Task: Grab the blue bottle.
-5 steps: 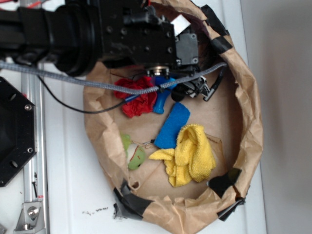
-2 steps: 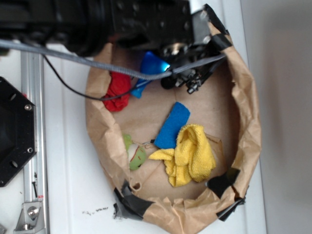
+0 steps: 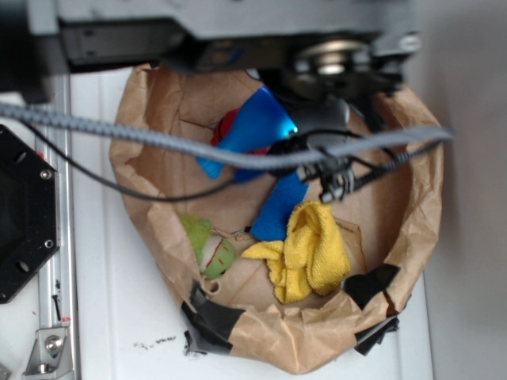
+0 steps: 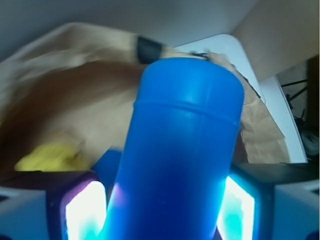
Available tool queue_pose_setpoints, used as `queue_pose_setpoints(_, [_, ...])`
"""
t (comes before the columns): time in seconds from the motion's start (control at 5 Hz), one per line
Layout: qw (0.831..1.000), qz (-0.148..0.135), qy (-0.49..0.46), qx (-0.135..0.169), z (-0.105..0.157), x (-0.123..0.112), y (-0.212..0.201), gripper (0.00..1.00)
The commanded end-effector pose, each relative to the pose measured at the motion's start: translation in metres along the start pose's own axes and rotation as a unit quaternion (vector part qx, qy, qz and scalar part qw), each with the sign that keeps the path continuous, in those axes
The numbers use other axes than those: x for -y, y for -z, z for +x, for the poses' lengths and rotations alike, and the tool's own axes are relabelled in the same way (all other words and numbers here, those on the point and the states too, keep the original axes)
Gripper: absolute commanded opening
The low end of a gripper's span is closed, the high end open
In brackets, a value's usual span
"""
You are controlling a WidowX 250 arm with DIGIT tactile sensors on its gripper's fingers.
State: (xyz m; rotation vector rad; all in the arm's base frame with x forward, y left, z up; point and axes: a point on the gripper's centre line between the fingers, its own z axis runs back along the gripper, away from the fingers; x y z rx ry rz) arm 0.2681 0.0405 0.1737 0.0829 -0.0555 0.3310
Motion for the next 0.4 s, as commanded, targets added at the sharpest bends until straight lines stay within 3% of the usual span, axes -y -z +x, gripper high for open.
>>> queue_pose_setpoints(0.0, [0.999, -0.02, 0.02, 0.041, 0.0062, 0.0059, -0.0138, 0.0])
queue_pose_setpoints(0.2, [0.998, -0.022, 0.018, 0.055, 0.0035, 0.0073, -0.015, 0.0])
